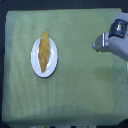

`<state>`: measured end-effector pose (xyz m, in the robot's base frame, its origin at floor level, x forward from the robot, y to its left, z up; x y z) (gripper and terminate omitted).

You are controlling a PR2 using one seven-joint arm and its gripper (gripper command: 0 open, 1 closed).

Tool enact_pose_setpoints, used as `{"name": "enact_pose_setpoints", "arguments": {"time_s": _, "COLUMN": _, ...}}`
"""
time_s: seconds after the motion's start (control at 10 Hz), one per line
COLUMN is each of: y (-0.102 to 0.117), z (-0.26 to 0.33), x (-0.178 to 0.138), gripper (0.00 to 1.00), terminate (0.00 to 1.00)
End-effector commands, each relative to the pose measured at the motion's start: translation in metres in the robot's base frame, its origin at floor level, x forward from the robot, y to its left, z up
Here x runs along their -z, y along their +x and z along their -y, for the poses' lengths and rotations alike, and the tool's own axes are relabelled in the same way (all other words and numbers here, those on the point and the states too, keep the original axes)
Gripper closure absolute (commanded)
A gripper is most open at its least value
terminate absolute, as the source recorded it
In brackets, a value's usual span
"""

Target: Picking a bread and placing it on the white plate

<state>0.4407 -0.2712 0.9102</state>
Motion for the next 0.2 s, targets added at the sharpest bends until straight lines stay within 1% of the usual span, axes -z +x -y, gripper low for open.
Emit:
{"name": "enact_pose_setpoints", "arguments": {"time_s": 0.0, "y": 0.0133, "z": 0.0090, "x": 0.0003, "gripper": 0.00, "terminate": 0.00}}
{"name": "enact_pose_setpoints", "arguments": {"time_s": 0.1, "y": 0.0179, "z": 0.0134, "x": 0.0013, "gripper": 0.00, "terminate": 1.00}}
